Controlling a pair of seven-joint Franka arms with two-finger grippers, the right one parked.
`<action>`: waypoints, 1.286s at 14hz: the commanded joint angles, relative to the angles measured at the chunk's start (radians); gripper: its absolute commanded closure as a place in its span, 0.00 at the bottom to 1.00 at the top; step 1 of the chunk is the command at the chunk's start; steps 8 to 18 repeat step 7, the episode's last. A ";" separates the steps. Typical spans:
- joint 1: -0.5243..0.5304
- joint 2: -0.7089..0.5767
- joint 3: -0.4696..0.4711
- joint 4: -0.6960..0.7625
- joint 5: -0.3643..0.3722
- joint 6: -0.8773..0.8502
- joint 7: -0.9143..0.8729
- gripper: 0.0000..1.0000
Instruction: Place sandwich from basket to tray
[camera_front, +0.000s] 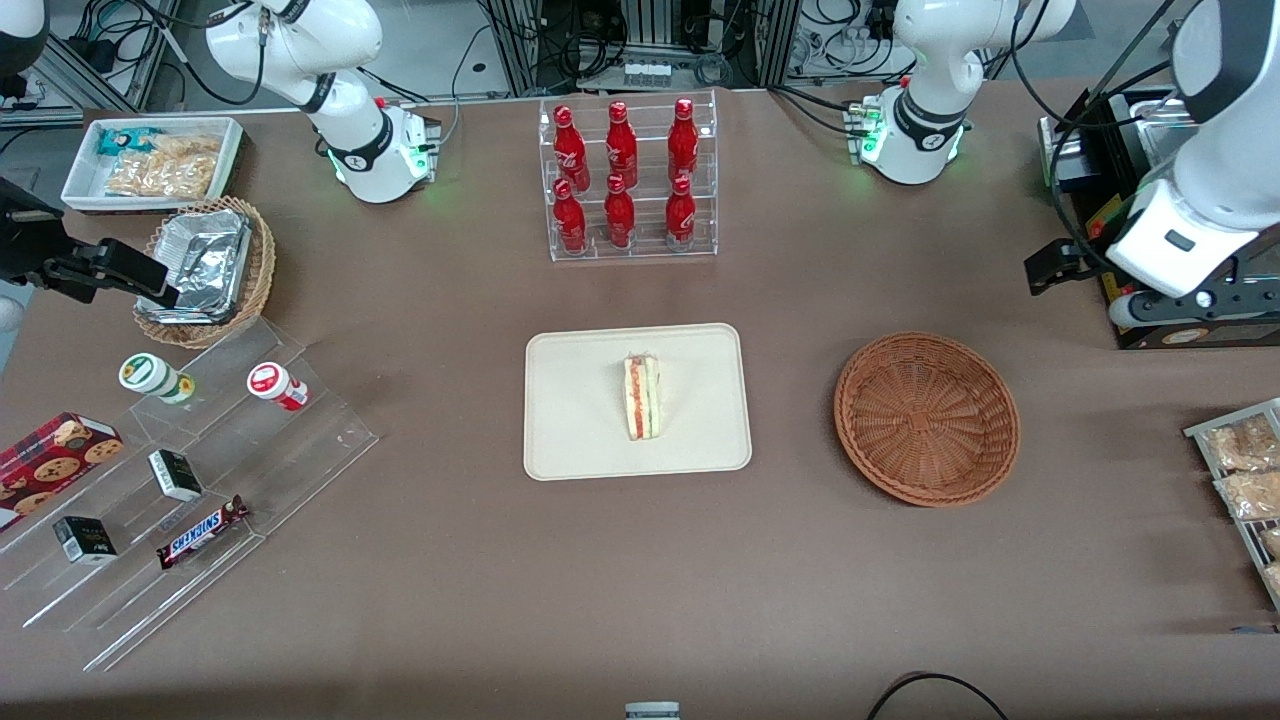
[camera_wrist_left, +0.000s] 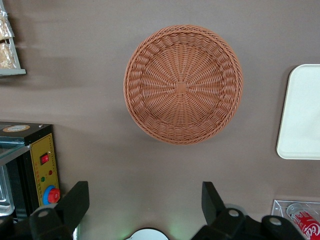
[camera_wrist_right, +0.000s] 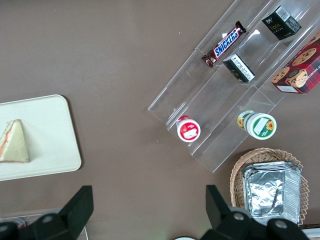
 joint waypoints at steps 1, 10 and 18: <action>0.029 -0.018 -0.011 0.014 -0.020 -0.012 0.027 0.00; 0.028 0.008 -0.013 0.056 -0.020 -0.005 0.024 0.00; 0.028 0.008 -0.013 0.056 -0.020 -0.005 0.024 0.00</action>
